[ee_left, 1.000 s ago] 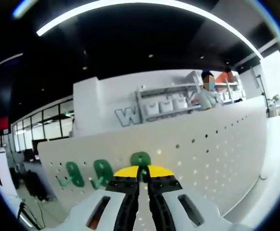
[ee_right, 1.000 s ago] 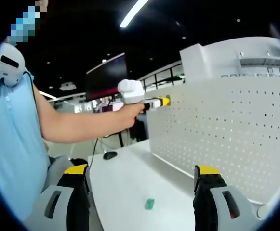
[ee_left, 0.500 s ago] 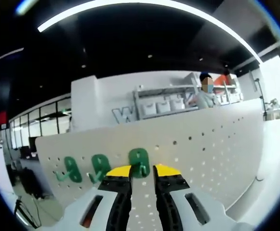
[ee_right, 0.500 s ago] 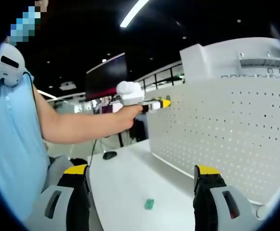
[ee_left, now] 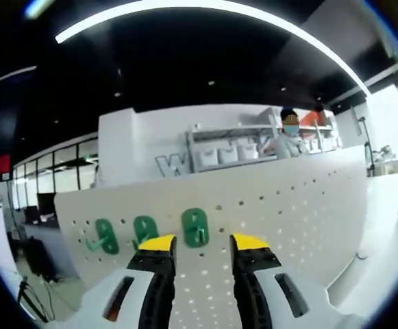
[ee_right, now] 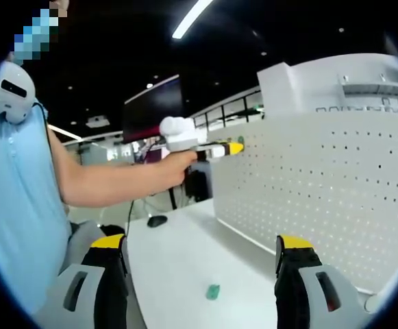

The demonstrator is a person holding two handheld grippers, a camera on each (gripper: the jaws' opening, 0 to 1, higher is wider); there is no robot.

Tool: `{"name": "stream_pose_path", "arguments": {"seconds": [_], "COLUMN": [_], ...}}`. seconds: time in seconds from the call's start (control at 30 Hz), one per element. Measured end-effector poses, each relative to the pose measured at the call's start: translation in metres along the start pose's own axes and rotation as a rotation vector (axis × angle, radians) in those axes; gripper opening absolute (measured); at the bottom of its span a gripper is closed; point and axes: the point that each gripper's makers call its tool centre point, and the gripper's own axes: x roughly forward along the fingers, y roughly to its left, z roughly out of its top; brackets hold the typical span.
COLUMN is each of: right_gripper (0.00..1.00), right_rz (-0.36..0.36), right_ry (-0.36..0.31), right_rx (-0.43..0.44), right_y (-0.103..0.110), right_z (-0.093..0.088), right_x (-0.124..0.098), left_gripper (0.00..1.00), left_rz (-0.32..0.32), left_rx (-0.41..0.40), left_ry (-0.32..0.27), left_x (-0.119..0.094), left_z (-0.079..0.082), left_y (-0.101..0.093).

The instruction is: Insert the hook assembly into the mounting plate slot until the hook locks in place.

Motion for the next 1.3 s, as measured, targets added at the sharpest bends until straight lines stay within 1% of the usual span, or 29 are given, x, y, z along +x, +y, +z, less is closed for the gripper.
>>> {"name": "stream_pose_path", "arguments": {"seconds": [0.13,0.3,0.53,0.7,0.8,1.03,1.3], "right_gripper": [0.91,0.91,0.9,0.9,0.9,0.9,0.9], "right_rz": [0.0,0.001,0.005,0.003,0.003,0.004,0.008], "right_ry": [0.0,0.002,-0.001,0.0,0.001,-0.001,0.0], "right_rx": [-0.003,-0.007,-0.016,-0.02,-0.024,-0.032,-0.046], "right_y": [0.0,0.002,0.004,0.004,0.005,0.007,0.013], "right_z": [0.001,0.002,0.006,0.006,0.007,0.011,0.016], "right_x": [0.0,0.001,0.002,0.001,0.0,0.0,0.0], "left_gripper": [0.37,0.45,0.56,0.6,0.63,0.66,0.67], "left_rz": [-0.02,-0.033,-0.059,-0.076,-0.083,-0.098,-0.11], "left_rx": [-0.019,-0.042,-0.08,-0.091,-0.101,-0.119,-0.128], "left_ry": [-0.007,0.009,-0.003,-0.01,-0.006,0.01,0.026], "left_x": [-0.005,-0.011,-0.022,-0.03,-0.032,-0.044,-0.059], "left_z": [0.002,0.001,0.004,0.007,0.004,-0.003,-0.008], "left_y": [-0.001,-0.002,-0.004,-0.006,-0.006,-0.004,0.0]}}
